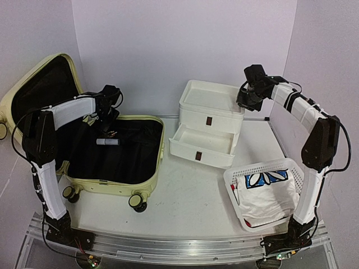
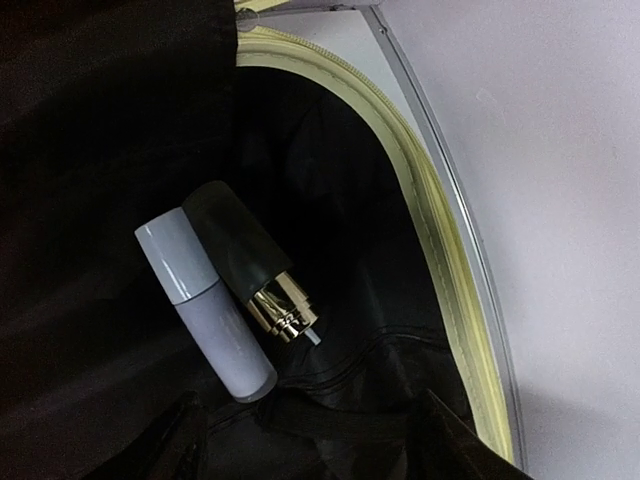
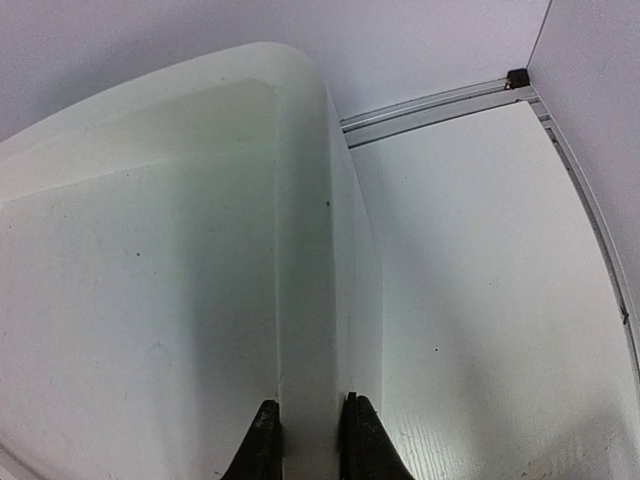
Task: Open, take out, and arrange the luggage
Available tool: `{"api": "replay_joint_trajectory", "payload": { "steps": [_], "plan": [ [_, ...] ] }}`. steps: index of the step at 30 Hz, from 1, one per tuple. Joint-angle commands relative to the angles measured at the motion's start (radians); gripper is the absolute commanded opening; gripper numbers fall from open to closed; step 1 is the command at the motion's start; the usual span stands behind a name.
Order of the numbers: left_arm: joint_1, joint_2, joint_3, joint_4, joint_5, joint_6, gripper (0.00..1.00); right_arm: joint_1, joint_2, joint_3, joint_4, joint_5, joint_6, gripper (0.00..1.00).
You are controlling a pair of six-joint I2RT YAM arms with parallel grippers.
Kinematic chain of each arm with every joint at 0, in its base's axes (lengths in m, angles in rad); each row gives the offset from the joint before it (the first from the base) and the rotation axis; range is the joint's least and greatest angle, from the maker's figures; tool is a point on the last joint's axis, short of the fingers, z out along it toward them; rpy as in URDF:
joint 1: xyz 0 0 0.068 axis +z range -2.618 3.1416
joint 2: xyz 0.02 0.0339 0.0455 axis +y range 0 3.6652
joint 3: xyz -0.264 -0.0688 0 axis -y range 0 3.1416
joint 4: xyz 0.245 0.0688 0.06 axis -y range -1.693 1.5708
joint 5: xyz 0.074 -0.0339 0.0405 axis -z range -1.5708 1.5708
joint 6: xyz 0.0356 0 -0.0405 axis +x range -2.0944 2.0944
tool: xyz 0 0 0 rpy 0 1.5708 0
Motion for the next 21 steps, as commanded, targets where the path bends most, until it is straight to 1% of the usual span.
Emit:
{"api": "replay_joint_trajectory", "payload": {
  "steps": [1, 9, 12, 18, 21],
  "plan": [
    [0.044, 0.078, 0.165, -0.118, -0.017, -0.126, 0.68, -0.005, -0.055, -0.022, 0.040, -0.099, 0.044, 0.00],
    [0.080, 0.221, 0.271, -0.158, 0.107, -0.224, 0.67, -0.005, -0.052, -0.028, 0.041, -0.098, 0.039, 0.00],
    [0.080, 0.256, 0.301, -0.161, 0.093, -0.228, 0.67, -0.006, -0.052, -0.026, 0.042, -0.098, 0.038, 0.00],
    [0.094, 0.318, 0.335, -0.163, 0.110, -0.236, 0.62, -0.006, -0.052, -0.033, 0.043, -0.099, 0.039, 0.00],
    [0.110, 0.347, 0.349, -0.162, 0.125, -0.244, 0.58, -0.005, -0.052, -0.035, 0.044, -0.101, 0.038, 0.00]
  ]
}}
